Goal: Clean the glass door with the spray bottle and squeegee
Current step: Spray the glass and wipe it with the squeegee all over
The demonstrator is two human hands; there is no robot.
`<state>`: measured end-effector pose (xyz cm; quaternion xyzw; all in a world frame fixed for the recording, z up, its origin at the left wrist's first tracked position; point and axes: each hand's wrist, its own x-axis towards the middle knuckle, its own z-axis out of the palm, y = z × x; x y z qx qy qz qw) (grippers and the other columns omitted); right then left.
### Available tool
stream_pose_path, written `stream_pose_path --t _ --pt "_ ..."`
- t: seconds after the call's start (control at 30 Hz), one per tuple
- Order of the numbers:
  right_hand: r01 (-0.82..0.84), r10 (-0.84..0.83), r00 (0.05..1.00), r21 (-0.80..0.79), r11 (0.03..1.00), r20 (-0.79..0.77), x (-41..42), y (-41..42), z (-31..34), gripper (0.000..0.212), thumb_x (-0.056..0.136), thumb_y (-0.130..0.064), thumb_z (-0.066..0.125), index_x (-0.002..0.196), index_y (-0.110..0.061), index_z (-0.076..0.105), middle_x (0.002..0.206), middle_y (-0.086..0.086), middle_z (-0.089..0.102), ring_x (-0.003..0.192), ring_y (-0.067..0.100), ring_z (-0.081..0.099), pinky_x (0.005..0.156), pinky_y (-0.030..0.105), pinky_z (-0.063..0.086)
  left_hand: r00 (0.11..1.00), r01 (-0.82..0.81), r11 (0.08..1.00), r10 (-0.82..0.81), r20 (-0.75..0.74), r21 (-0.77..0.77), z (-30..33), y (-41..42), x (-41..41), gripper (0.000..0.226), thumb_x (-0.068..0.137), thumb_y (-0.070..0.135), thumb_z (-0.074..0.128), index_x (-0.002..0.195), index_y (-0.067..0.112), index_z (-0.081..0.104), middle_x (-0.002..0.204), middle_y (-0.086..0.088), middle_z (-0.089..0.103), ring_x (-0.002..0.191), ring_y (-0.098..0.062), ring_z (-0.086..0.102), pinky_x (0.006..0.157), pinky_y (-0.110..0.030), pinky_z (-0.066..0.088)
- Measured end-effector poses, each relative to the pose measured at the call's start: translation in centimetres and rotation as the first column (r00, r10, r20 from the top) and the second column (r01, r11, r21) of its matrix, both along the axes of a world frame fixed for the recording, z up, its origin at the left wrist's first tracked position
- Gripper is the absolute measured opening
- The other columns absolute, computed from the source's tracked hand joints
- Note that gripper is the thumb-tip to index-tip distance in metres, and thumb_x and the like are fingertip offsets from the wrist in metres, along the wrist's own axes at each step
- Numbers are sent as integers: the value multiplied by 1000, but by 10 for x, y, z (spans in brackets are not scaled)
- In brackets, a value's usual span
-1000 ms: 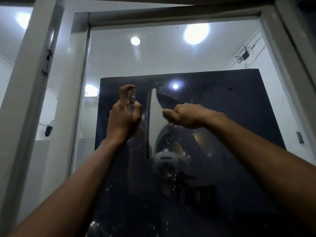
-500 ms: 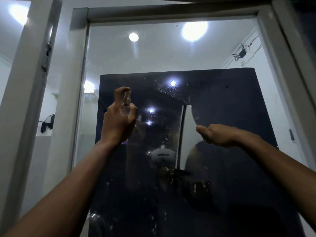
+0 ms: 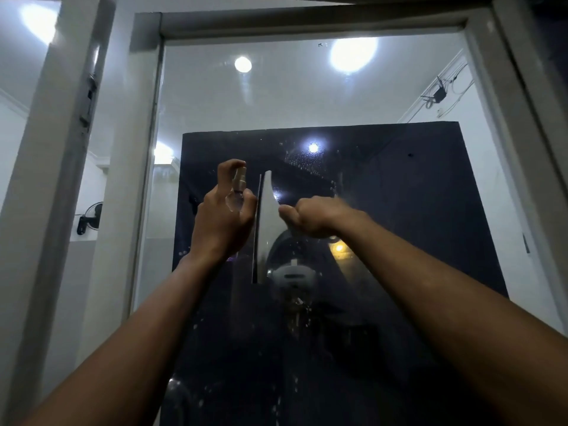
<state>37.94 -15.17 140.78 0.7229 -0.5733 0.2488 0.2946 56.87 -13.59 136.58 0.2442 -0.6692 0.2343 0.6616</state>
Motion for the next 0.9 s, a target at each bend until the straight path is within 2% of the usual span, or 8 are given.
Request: stream_pose_path --t 0.07,0.17,0.4,0.53,0.67,0.77,0.83,0.9 --pt "-24 21 999 58 998 49 -20 -1 -7 68 102 -64 19 114 -15 65 127 17 61 118 34 57 102 45 43 1000 9 1000 -9 -11 15 -2 0 0 41 100 25 47 138 25 34 73 -2 58 63 -24 62 66 -51 58" --pt "-85 70 993 167 982 98 -66 0 -27 55 107 -52 23 71 -19 48 89 10 57 89 27 57 94 38 46 1000 10 1000 -10 -13 25 -6 -1 0 44 95 31 44 137 26 33 74 -3 58 65 -27 62 68 -52 57" --pt "116 -129 967 70 991 218 -157 29 -64 72 93 -76 12 63 -25 52 68 -10 52 65 7 49 79 40 44 1000 24 999 -24 -13 21 -10 -3 -10 42 97 26 48 137 25 37 80 -6 62 68 -29 62 69 -48 55" --pt "68 -47 961 -68 995 273 -131 39 -32 66 95 -75 16 69 -26 52 93 2 63 84 24 57 81 41 44 999 35 999 -34 -23 27 1 1 -17 47 90 36 42 136 29 35 80 0 60 70 -28 62 72 -48 55" --pt "-10 36 970 -106 994 240 -62 25 12 70 98 -69 20 120 -18 63 135 14 60 121 34 56 89 42 41 998 49 999 -49 -31 11 16 3 -18 45 91 34 42 135 29 34 77 0 60 68 -28 62 71 -50 56" --pt "-98 100 951 -24 995 291 -17 9 32 70 99 -65 21 133 -14 57 141 16 55 126 36 53 100 45 42 999 30 999 -31 -28 -27 22 2 -19 41 97 27 48 136 26 35 76 4 58 68 -26 61 70 -48 55" --pt "-157 136 922 28 987 361 -9 0 36 62 101 -61 23 116 -16 62 119 18 61 110 33 56 97 41 42 999 23 999 -24 -26 -42 23 1 -17 40 99 22 50 136 27 34 78 6 58 69 -26 62 70 -45 54" --pt "-180 139 899 62 982 415 -15 -8 32 50 103 -56 24 81 -19 50 82 9 51 78 26 49 75 32 41 1000 29 999 -30 -10 -43 22 0 -16 42 97 28 48 136 26 34 77 4 58 67 -24 62 67 -41 52"
